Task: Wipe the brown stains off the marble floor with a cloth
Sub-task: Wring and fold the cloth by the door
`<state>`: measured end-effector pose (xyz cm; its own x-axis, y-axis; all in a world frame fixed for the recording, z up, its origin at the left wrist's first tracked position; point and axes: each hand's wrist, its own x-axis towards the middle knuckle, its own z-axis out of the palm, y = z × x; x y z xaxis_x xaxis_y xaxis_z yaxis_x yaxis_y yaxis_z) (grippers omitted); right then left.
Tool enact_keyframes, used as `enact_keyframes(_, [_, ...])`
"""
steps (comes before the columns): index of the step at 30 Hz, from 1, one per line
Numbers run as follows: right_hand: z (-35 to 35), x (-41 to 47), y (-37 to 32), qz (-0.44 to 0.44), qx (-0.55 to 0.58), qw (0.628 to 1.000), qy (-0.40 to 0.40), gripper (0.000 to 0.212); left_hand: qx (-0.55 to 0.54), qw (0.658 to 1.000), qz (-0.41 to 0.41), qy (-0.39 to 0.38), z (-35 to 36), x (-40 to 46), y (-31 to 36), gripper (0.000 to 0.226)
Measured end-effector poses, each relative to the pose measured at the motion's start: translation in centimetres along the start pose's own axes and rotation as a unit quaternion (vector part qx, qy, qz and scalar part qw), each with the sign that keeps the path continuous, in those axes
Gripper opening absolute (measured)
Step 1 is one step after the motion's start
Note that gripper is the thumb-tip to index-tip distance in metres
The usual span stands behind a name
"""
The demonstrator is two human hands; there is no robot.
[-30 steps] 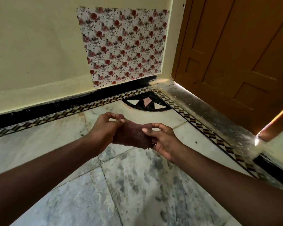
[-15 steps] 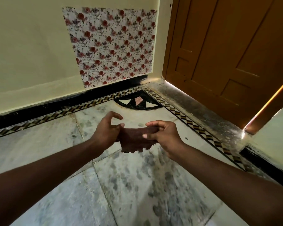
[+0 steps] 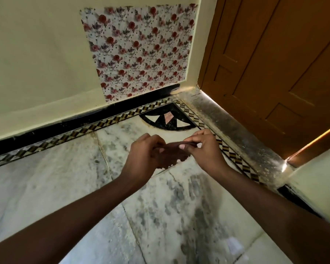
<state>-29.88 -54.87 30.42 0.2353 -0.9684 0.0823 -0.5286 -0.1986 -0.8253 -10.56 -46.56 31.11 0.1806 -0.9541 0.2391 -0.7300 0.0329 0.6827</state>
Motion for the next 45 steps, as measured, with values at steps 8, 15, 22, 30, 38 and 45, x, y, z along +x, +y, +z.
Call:
enact_keyframes(8, [-16.4,3.5,-21.4,0.057,0.059,0.996,-0.046,0.010,-0.062,0.996,-0.051,-0.041,-17.9,9.4,18.2,0.028])
enact_keyframes(15, [-31.4,1.9,-40.7,0.084,0.088,0.992,-0.034,0.008,-0.110,0.987,-0.043,-0.109,-34.7,14.9,35.9,0.028])
enact_keyframes(22, [-43.3,-3.0,-55.0,0.097,0.142,0.985,0.021,0.006,-0.150,0.977,-0.025,-0.150,-45.1,16.3,49.0,0.010])
enact_keyframes(30, [-49.2,-9.6,-59.8,0.096,0.219,0.961,0.138,0.003,-0.282,0.931,-0.038,-0.231,-46.7,11.7,57.1,0.012])
enact_keyframes(38, [-55.3,-16.2,-54.2,0.126,0.320,0.894,0.286,0.003,-0.331,0.903,0.029,-0.271,-40.0,8.4,62.7,0.054])
enact_keyframes(45, [-63.3,-20.2,-44.9,0.148,0.287,0.905,0.276,0.052,-0.231,0.926,0.079,-0.288,-28.4,7.8,69.5,0.024])
